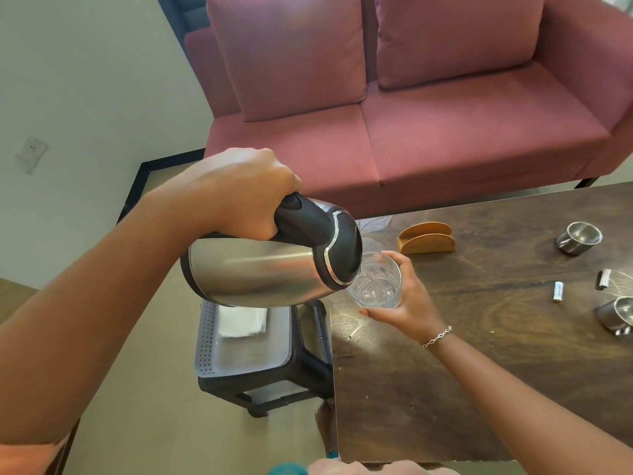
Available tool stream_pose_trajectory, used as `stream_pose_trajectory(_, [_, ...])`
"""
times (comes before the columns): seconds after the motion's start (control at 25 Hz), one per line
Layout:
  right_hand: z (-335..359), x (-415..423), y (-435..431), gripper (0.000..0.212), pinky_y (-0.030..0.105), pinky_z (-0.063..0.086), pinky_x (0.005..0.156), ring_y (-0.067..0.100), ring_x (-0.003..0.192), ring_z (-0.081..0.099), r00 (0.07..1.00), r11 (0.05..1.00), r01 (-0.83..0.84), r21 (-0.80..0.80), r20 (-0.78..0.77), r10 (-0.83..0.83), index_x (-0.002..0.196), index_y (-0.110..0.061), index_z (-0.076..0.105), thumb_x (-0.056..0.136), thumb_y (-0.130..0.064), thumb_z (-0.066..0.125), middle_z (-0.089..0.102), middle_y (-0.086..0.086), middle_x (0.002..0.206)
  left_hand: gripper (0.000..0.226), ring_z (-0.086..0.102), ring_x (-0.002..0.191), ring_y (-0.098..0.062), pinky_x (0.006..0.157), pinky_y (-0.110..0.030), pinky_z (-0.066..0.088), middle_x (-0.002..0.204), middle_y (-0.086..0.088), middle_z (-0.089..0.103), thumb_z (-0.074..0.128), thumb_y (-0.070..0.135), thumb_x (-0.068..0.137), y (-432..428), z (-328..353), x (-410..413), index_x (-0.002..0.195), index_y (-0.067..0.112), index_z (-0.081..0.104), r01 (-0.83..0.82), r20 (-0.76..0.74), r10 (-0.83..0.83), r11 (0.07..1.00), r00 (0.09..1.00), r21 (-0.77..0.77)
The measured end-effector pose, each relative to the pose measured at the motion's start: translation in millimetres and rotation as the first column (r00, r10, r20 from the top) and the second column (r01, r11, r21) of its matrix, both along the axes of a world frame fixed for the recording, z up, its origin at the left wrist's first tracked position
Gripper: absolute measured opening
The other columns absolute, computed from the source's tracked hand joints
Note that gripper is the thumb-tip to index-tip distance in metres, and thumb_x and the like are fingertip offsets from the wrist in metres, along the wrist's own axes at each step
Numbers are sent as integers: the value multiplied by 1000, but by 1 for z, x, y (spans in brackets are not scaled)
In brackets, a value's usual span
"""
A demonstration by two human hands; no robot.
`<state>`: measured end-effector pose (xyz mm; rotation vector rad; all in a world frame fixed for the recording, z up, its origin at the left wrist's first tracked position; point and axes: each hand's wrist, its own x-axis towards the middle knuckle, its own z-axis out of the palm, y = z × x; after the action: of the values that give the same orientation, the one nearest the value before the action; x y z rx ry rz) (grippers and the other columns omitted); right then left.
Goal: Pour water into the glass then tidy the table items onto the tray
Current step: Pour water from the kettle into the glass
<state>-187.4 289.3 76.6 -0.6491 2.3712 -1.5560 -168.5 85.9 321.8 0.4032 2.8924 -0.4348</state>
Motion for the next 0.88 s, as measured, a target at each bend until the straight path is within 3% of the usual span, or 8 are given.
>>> stream_pose_trajectory(0.28, [-4, -2, -1, 95, 8, 37, 86, 11, 110, 45, 1000, 1000, -3, -10, 10, 3, 132, -17, 30, 57, -22, 87, 40, -8, 122, 37, 35, 47, -11, 45, -22, 24, 49, 5, 38, 61, 11, 65, 1, 3, -3, 52, 23, 29, -14, 20, 15, 1000, 1000, -16])
stream_pose_trajectory(0.52, [-7, -5, -3, 95, 25, 43, 93, 13, 112, 45, 1000, 1000, 8, -13, 4, -8, 132, -18, 30, 57, -25, 87, 40, -9, 123, 36, 35, 48, -10, 45, -22, 25, 51, 5, 39, 61, 12, 67, 3, 4, -4, 52, 23, 30, -34, 46, 36, 999, 998, -37])
stream_pose_trajectory(0.72, [-8, -5, -4, 94, 28, 45, 93, 13, 111, 46, 1000, 1000, 11, -19, 7, -11, 129, -26, 28, 55, -28, 87, 40, -9, 123, 33, 36, 48, -13, 46, -23, 27, 51, 3, 39, 60, 12, 66, 4, 5, -6, 53, 21, 31, -36, 47, 38, 998, 998, -48])
stream_pose_trajectory(0.88, [-10, -5, -4, 95, 31, 46, 94, 16, 112, 47, 1000, 1000, 10, -16, 10, -10, 131, -20, 30, 55, -29, 86, 41, -8, 123, 32, 39, 50, -17, 48, -25, 31, 51, 2, 40, 59, 11, 65, 4, 4, -8, 52, 21, 32, -41, 45, 43, 998, 998, -56])
